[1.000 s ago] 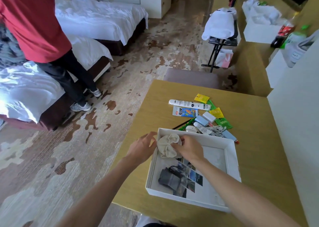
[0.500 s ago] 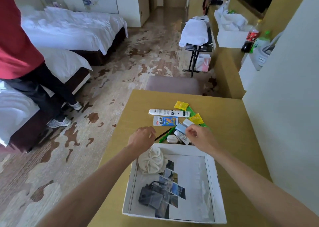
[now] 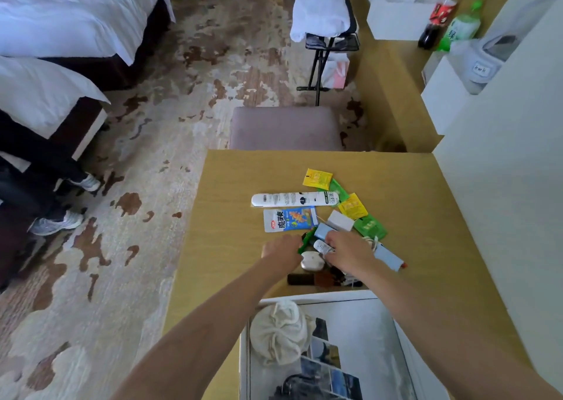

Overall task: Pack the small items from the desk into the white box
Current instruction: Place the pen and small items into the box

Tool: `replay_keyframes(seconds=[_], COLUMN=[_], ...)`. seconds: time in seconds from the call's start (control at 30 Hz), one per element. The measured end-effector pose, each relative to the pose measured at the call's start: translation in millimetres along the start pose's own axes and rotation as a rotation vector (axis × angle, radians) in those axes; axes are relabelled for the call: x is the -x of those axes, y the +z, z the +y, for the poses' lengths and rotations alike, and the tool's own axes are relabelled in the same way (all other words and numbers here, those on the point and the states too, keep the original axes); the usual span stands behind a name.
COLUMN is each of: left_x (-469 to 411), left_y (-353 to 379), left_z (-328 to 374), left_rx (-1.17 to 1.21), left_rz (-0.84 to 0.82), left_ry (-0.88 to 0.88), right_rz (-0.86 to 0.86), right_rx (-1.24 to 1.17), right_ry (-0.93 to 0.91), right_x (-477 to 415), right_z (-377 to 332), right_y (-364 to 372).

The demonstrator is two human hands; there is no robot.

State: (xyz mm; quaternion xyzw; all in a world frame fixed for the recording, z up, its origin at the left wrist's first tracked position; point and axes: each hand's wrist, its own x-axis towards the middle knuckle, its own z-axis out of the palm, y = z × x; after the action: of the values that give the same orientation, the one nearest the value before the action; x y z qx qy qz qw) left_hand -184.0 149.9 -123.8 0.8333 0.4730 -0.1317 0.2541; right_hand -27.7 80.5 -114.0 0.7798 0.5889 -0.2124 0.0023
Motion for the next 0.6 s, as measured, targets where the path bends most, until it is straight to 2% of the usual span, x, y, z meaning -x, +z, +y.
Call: replay_keyframes(seconds=[0.13,0.23,0.4,0.5,0.6], left_x=[-16.6,-23.3,-28.7,-29.5,-22.3], left_y=[4.8,7.5,12.0,8.8,-3.9], left_z=[-3.6,-6.5,-0.7,0.9,-6.1], left_rx=[-0.006,0.015,-0.083,-0.007,0.265], left_rz=[0.035,0.029,-0.014,-0.049,-0.096], left_ry=[0.002,-0.030,-0.031,-0.047,-0.052], right_rz=[-0.049,-0.066,-0.143,-0.174,-0.169], right_rx=[0.131,0.118,0.099,-0.020,-0.392], right_ry=[-0.009,-0.003,-0.029,-0.079,-0.022], right_x=[-10.0,-13.2,-15.1,-13.3,-5.1], right_z=[-2.6,0.3,4.0,10.5,19.5], right_y=[9.6,10.7,5.4,1.6,-11.3])
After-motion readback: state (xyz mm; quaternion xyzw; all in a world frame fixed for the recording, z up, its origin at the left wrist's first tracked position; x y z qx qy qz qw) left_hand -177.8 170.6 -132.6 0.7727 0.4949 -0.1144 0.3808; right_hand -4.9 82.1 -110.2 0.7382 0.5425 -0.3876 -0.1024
